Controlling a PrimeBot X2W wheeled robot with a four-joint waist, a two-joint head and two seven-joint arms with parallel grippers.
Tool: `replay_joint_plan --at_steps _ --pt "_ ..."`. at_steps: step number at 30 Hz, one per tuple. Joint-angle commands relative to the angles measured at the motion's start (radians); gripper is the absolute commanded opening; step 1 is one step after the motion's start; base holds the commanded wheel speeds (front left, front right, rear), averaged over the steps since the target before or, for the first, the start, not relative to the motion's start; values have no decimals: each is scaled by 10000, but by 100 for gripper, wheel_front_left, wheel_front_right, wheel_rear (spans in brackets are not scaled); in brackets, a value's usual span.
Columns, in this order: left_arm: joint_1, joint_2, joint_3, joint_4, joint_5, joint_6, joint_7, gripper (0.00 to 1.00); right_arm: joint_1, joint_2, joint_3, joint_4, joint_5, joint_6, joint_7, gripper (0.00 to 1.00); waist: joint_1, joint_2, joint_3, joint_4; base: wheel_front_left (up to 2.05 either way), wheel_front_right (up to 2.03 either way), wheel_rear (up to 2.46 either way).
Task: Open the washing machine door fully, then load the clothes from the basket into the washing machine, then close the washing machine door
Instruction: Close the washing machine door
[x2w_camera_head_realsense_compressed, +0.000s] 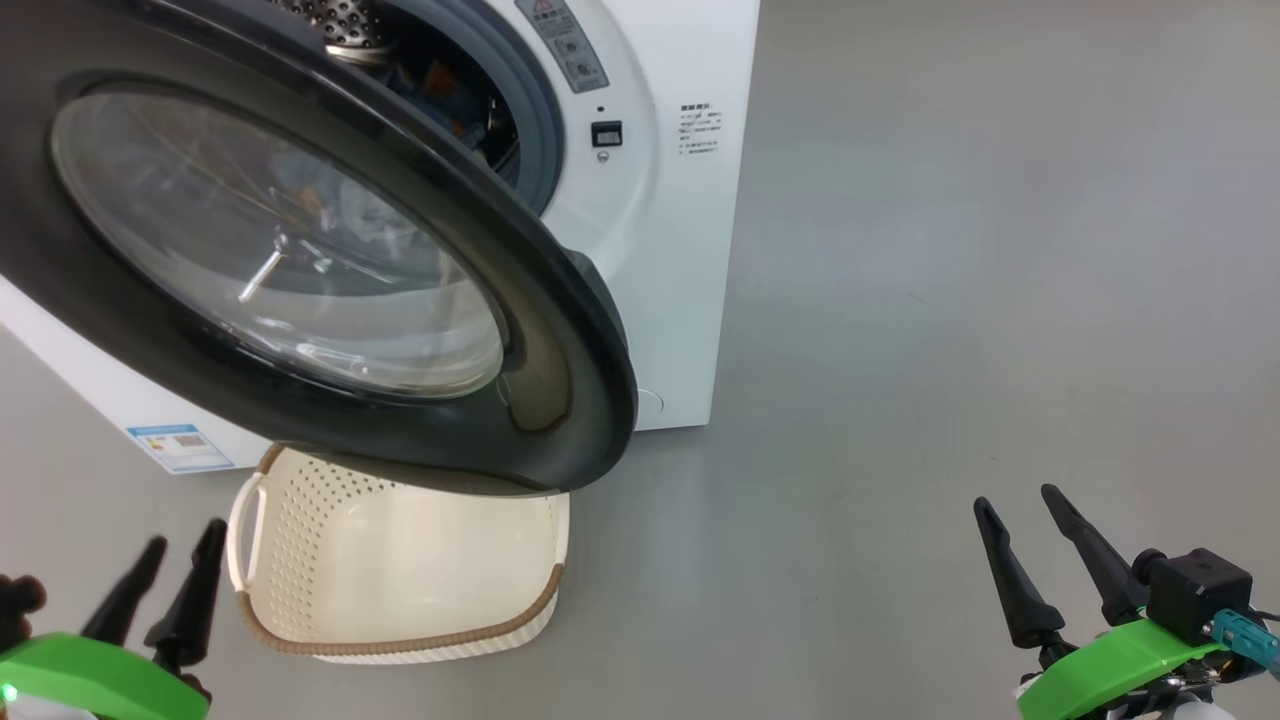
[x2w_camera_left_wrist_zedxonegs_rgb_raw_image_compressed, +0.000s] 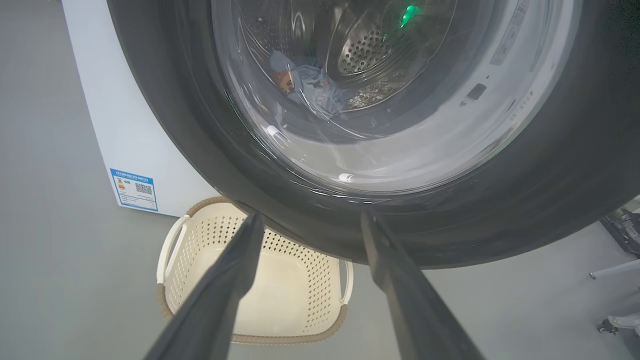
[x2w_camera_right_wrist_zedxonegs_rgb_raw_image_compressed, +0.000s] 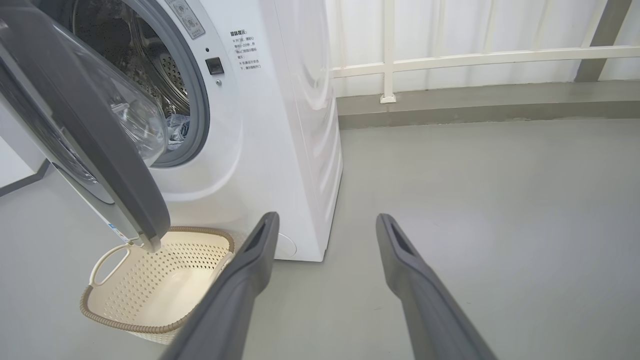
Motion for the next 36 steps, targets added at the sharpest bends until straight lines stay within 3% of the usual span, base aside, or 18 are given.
replay_joint_plan --at_steps 1,9,19,26,36 --pt "-160 287 708 -75 516 -27 -131 100 43 -162 147 -196 203 16 -76 100 0 0 -3 -32 0 0 0" --pt "679 -1142 2745 -401 4338 -27 -135 100 26 -125 58 -209 190 16 -76 100 0 0 -56 -150 0 0 0" --pt "1418 -2640 4662 -1438 7125 -27 -136 100 -4 -89 -55 -275 186 16 -76 100 0 0 -89 -233 0 0 0" --pt "1768 -3464 5532 -1732 7761 -27 -137 100 4 -47 -123 -274 197 16 -76 100 0 0 -112 -295 0 0 0" --pt "2153 -4191 6297 -1356 8186 -27 -137 100 22 54 -185 -274 182 16 -76 100 0 0 -120 -343 0 0 0"
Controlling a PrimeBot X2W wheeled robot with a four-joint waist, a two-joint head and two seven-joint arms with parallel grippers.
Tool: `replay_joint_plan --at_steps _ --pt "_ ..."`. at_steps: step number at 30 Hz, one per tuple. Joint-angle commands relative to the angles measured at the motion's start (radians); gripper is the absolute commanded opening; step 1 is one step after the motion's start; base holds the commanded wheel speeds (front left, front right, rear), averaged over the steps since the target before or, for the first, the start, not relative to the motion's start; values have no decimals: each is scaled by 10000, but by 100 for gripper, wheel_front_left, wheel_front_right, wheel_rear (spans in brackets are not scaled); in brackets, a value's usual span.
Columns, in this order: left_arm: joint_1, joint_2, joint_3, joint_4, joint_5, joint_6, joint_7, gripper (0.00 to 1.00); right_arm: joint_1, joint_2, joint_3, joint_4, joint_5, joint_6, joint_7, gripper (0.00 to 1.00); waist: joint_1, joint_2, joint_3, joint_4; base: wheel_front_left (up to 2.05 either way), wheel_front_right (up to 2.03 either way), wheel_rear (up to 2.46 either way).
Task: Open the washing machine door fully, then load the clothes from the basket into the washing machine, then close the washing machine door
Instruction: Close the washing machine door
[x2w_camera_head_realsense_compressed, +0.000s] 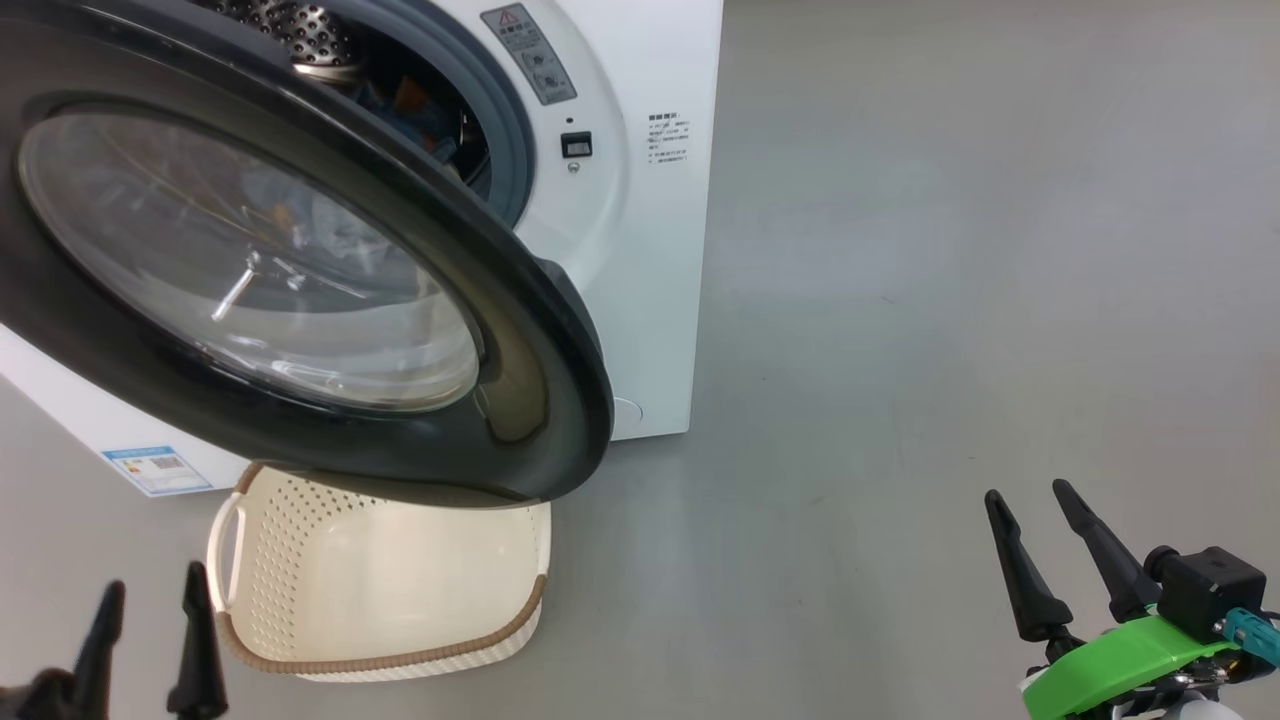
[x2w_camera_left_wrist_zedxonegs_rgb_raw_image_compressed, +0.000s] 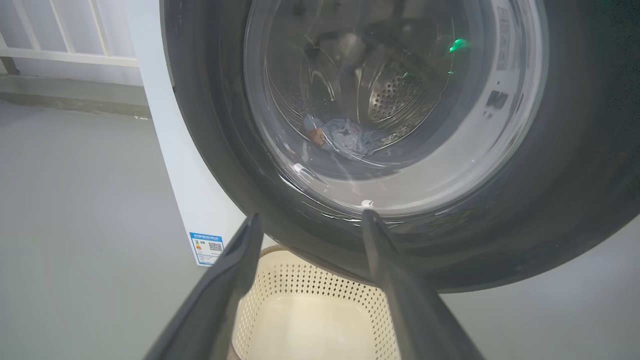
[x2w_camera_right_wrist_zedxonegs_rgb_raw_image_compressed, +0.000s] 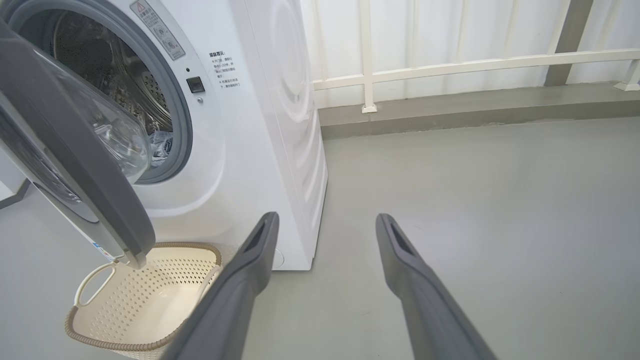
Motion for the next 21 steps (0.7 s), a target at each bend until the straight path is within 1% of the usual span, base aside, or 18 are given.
replay_joint_plan --at_steps 1,8,18,19,20,21 --pt "-45 87 448 -118 113 -15 -64 100 28 -95 153 -239 181 16 -76 100 0 -1 -5 -5 0 0 0" --pt "88 -71 474 5 239 -15 -64 100 38 -75 160 -255 167 16 -76 100 0 -1 16 7 0 0 0" --pt "54 3 226 98 232 -15 -64 100 -12 23 225 -207 175 16 -76 100 0 -1 -44 144 0 0 0" --pt "60 -7 177 108 226 -15 -64 100 -27 43 254 -195 198 16 -76 94 0 -1 -69 175 0 0 0" --pt "66 -18 119 124 219 -15 -64 100 -47 66 280 -181 237 16 -76 50 0 -1 -86 209 0 0 0" --pt "64 -28 65 139 211 -15 -64 100 -80 93 313 -160 284 16 -76 38 0 -1 -104 241 0 0 0"
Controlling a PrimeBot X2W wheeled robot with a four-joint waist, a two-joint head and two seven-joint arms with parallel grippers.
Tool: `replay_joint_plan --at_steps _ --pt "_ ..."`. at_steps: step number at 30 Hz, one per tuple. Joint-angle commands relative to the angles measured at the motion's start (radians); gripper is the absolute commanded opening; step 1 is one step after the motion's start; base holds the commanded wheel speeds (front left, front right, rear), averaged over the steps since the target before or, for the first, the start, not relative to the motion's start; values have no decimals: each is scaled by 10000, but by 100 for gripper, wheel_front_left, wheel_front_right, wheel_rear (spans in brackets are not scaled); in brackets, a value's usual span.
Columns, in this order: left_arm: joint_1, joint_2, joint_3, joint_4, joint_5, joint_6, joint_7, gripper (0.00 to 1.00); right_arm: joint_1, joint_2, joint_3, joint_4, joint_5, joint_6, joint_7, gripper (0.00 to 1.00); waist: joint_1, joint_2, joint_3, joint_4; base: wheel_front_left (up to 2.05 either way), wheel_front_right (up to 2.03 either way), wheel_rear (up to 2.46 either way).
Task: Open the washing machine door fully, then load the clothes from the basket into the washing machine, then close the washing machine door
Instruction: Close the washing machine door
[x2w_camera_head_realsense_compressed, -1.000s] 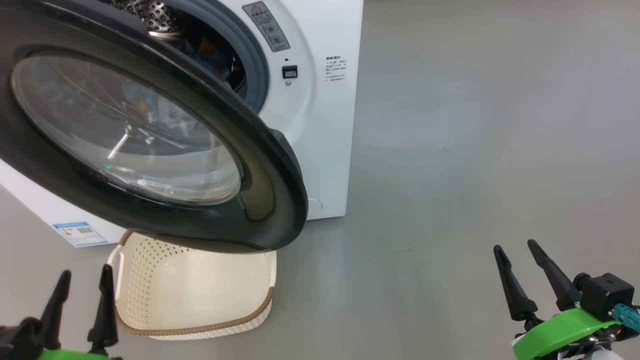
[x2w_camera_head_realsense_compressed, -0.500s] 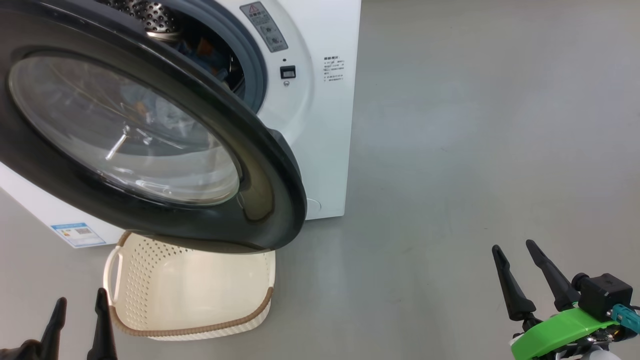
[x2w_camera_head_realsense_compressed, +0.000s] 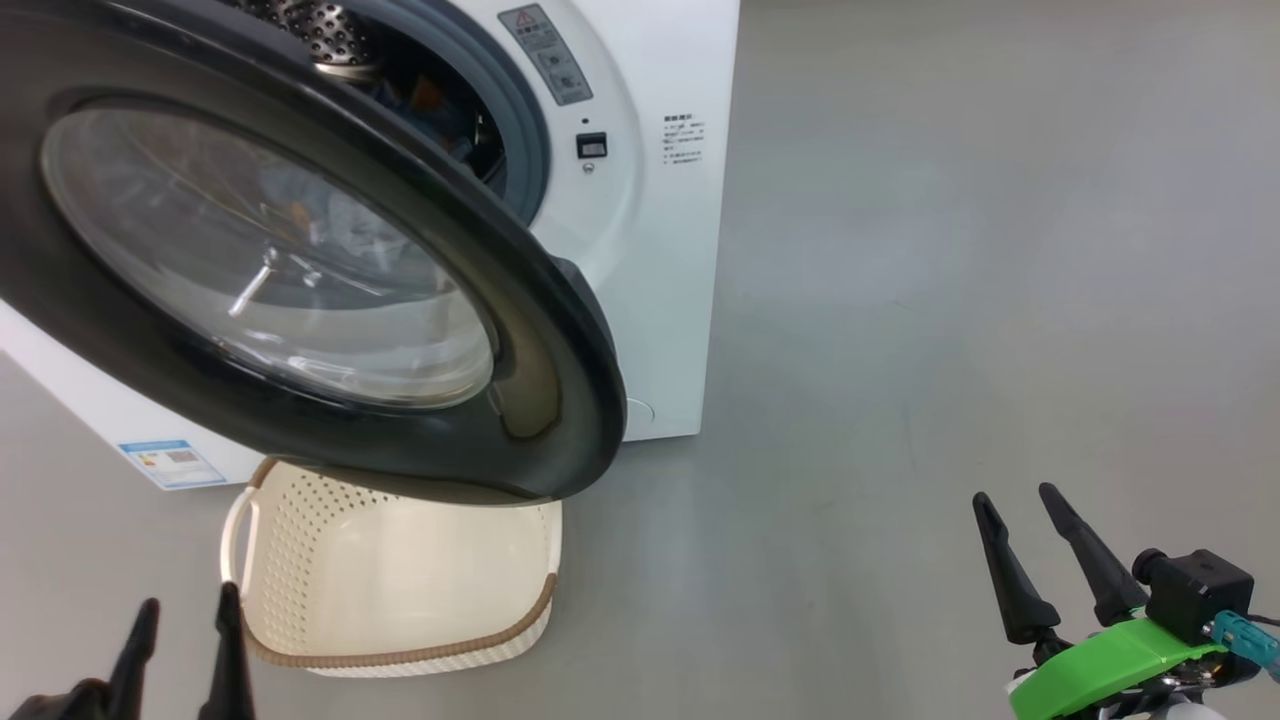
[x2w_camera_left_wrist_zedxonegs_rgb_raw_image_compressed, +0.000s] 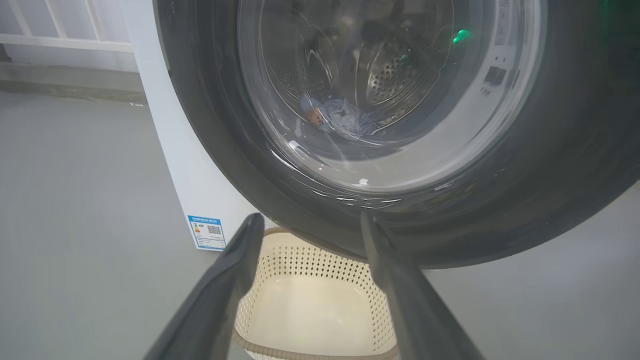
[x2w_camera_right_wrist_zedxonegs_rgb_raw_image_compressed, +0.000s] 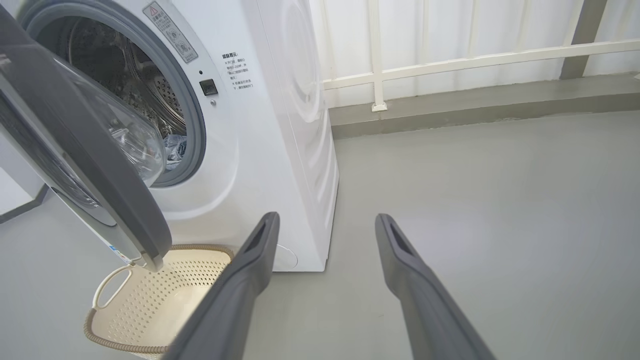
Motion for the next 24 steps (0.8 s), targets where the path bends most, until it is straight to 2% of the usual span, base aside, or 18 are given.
replay_joint_plan --at_steps 1,2,8,16,24 --pt "-167 174 252 -150 7 -15 -64 100 -119 -58 250 -173 241 16 -76 16 -1 -1 -59 90 0 0 0" --pt "-175 152 215 -144 -3 -15 -64 100 -181 -19 254 -165 266 16 -76 0 -1 -1 -69 130 0 0 0" --pt "-234 14 44 -138 -67 -15 -64 100 -715 211 410 -51 350 16 -76 0 -1 -1 -131 347 0 0 0" --pt "-428 -208 -239 -170 -112 -15 -64 100 -2261 707 698 31 541 16 -76 0 -1 -1 -150 712 0 0 0" --pt "-541 -255 -332 -538 -127 -15 -64 100 -3657 894 1391 -1865 765 16 -76 0 -1 -1 -36 1003 0 0 0"
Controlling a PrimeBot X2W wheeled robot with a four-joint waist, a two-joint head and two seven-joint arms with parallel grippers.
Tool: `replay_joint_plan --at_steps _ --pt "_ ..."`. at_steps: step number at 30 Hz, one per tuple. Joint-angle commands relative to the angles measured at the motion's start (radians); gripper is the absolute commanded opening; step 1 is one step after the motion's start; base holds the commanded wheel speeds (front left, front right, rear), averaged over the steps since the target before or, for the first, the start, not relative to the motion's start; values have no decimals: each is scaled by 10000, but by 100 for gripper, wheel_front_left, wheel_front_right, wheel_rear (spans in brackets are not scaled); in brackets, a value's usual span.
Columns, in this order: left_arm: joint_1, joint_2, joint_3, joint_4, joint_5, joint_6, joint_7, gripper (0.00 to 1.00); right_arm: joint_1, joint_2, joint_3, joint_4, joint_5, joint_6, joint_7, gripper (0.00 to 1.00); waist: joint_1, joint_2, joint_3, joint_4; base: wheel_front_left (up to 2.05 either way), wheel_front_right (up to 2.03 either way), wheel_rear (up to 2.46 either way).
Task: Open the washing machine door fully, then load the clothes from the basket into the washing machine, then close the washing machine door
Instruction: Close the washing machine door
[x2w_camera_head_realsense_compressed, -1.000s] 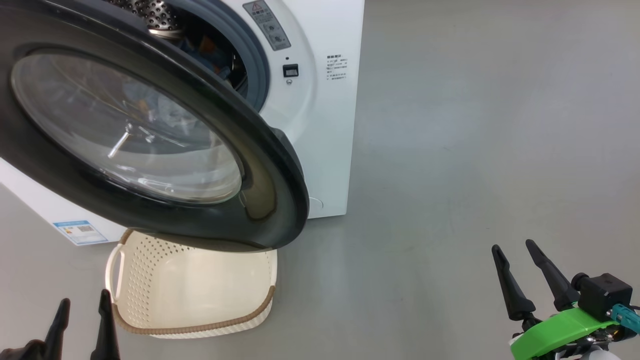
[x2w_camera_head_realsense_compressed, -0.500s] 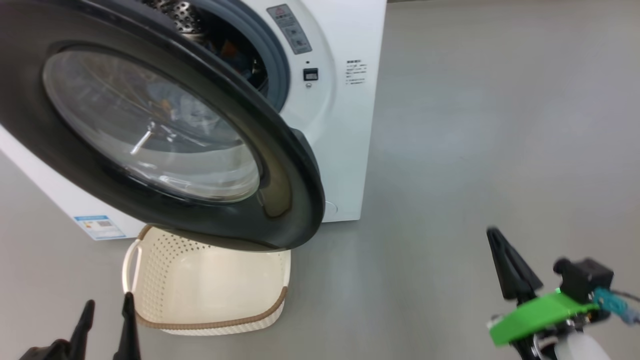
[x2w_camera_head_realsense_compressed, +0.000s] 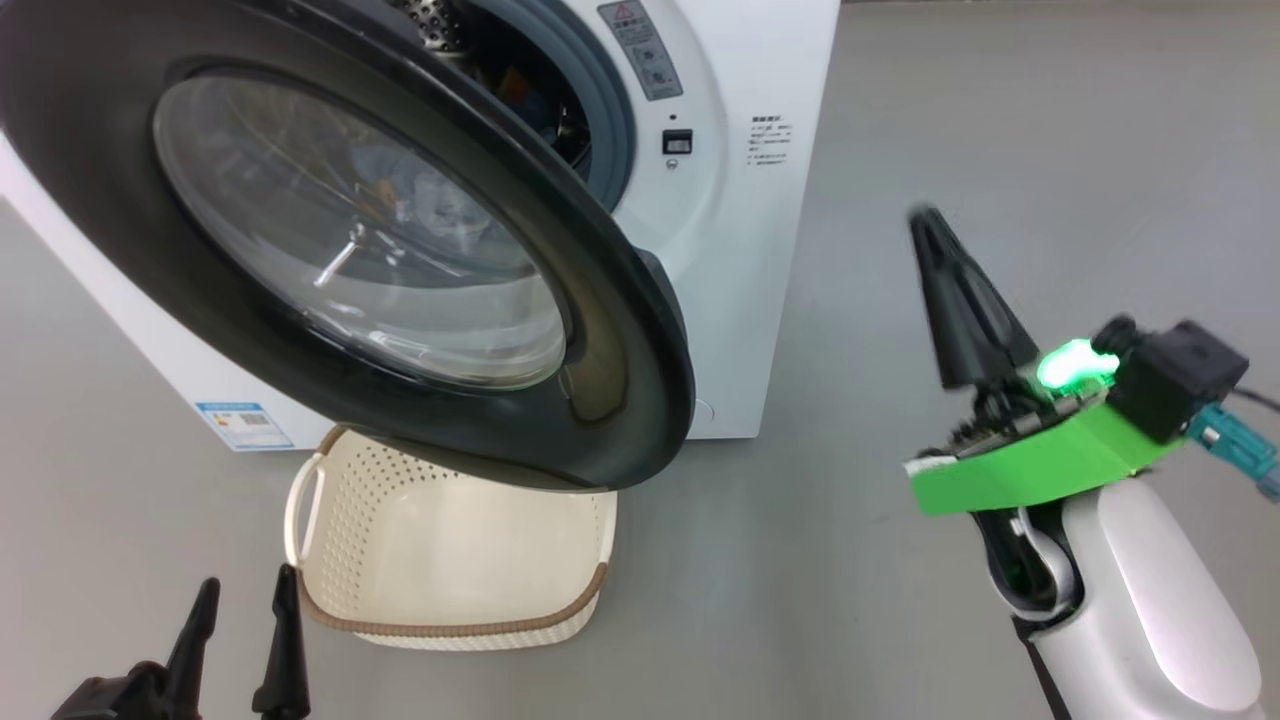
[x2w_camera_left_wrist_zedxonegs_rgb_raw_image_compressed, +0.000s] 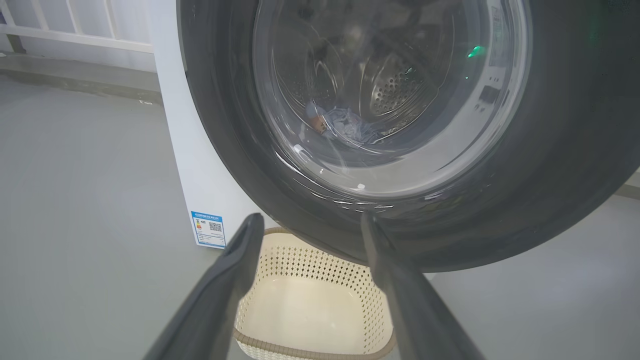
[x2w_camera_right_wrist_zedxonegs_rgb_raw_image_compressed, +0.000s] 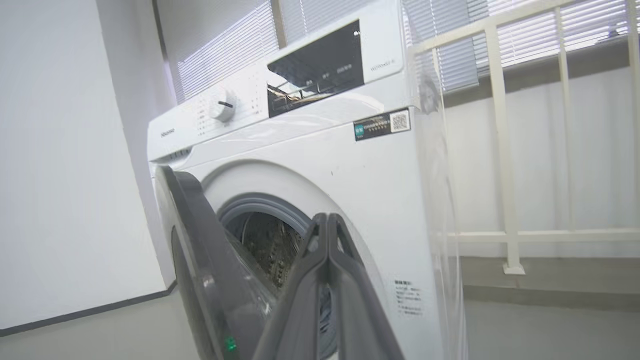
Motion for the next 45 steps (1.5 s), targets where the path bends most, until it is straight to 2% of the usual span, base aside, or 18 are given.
replay_joint_plan --at_steps 1,7,11,19,25,34,45 --pt "-413 119 311 -306 -29 -15 -64 100 -314 110 368 -513 146 16 -48 0 0 0 29 60 0 0 0" --pt "-454 17 302 -598 -6 -15 -64 100 -541 228 1714 -2089 206 16 -48 0 0 0 134 279 0 0 0" --pt "-486 -32 311 -717 -13 -15 -65 100 -496 249 2940 -2148 342 16 -48 0 0 0 246 432 0 0 0" --pt "-583 -157 271 -657 -78 -15 -65 100 -183 332 4777 -323 976 16 -48 0 0 0 451 787 0 0 0" --pt "-710 -237 250 -625 -123 -15 -65 100 6 348 5467 1598 1450 16 -48 0 0 0 662 1000 0 0 0" --pt "-853 -300 272 -618 -166 -15 -65 100 -389 412 5270 3188 1775 16 -48 0 0 0 938 1054 0 0 0" --pt "-1115 -312 77 -666 -241 -15 -65 100 -1161 476 4316 3824 1541 16 -48 0 0 0 1314 1064 0 0 0"
